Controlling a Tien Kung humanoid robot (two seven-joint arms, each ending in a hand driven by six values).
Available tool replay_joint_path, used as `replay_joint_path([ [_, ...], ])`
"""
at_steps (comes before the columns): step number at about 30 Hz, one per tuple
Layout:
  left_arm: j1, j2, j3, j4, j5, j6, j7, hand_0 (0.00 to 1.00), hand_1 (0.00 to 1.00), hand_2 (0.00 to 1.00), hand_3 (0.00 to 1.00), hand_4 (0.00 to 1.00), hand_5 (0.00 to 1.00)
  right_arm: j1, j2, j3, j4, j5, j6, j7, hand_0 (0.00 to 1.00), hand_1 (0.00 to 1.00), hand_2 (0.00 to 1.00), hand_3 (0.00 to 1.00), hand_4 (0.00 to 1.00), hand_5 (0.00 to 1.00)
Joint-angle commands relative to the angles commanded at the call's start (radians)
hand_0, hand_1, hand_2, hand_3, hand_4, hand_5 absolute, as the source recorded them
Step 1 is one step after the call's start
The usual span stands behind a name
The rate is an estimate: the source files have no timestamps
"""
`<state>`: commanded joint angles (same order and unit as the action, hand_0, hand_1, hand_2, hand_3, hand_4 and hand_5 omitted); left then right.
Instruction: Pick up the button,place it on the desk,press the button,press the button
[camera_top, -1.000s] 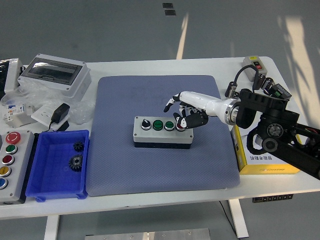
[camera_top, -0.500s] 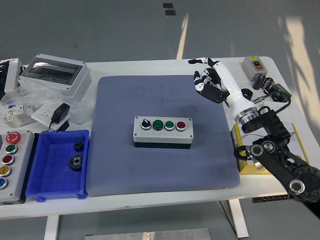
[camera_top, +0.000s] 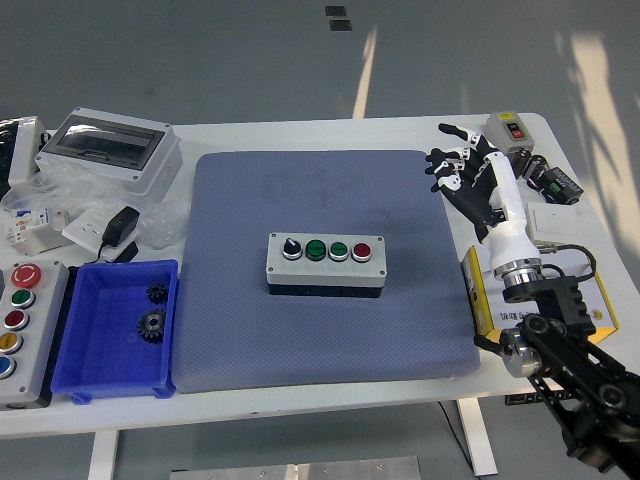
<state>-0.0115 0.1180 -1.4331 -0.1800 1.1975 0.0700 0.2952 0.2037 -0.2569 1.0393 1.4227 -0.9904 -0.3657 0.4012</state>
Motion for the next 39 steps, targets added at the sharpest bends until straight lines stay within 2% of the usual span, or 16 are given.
replay_joint_path([
  [2, -0.001, 0.000, 0.000, 0.000, 0.002, 0.000, 0.000, 0.625, 0.574, 0.539, 0.604, 0.624, 0.192, -0.002, -0.001, -0.007, -0.002, 0.006, 0.002, 0.006, 0.721, 0.760, 0.757, 0.734, 0.711, 0.415],
  [3, -0.002, 0.000, -0.001, 0.000, 0.003, -0.001, 0.001, 0.625, 0.575, 0.539, 0.605, 0.626, 0.193, -0.002, -0.001, -0.011, -0.003, 0.006, 0.002, 0.007, 0.809, 0.814, 0.820, 0.823, 0.816, 0.579],
  [8, -0.003, 0.001, -0.003, 0.000, 0.007, -0.001, 0.000, 0.625, 0.575, 0.539, 0.605, 0.626, 0.193, -0.003, -0.001, -0.022, -0.007, 0.007, -0.001, 0.013, 0.809, 0.814, 0.820, 0.823, 0.816, 0.579],
  [9, -0.003, 0.001, -0.003, 0.000, 0.007, -0.001, 0.000, 0.625, 0.574, 0.540, 0.606, 0.624, 0.192, -0.003, -0.001, -0.022, -0.008, 0.005, -0.003, 0.013, 0.829, 0.821, 0.824, 0.816, 0.878, 0.715],
  [14, -0.001, 0.002, -0.004, 0.000, 0.008, 0.000, 0.001, 0.625, 0.574, 0.540, 0.606, 0.624, 0.192, -0.006, 0.000, -0.018, -0.009, -0.003, -0.009, 0.014, 0.829, 0.821, 0.824, 0.816, 0.878, 0.715],
  [15, -0.001, 0.002, -0.004, 0.000, 0.008, 0.000, 0.001, 0.626, 0.575, 0.541, 0.607, 0.624, 0.194, -0.007, 0.001, -0.018, -0.010, -0.003, -0.010, 0.014, 0.831, 0.817, 0.822, 0.813, 0.895, 0.749],
  [20, 0.000, 0.001, -0.006, 0.000, 0.010, -0.001, 0.001, 0.626, 0.575, 0.541, 0.607, 0.624, 0.194, -0.010, 0.004, -0.015, -0.010, -0.003, -0.011, 0.018, 0.831, 0.817, 0.822, 0.813, 0.895, 0.749],
  [21, 0.000, 0.001, -0.006, 0.000, 0.010, -0.001, 0.001, 0.626, 0.575, 0.543, 0.608, 0.624, 0.193, -0.010, 0.004, -0.014, -0.010, -0.003, -0.011, 0.018, 0.831, 0.816, 0.821, 0.808, 0.901, 0.773],
  [39, 0.002, 0.003, 0.001, 0.000, 0.001, 0.000, 0.002, 0.627, 0.579, 0.544, 0.609, 0.635, 0.205, -0.005, -0.001, -0.002, -0.002, -0.004, -0.011, 0.025, 0.827, 0.815, 0.815, 0.799, 0.915, 0.771],
])
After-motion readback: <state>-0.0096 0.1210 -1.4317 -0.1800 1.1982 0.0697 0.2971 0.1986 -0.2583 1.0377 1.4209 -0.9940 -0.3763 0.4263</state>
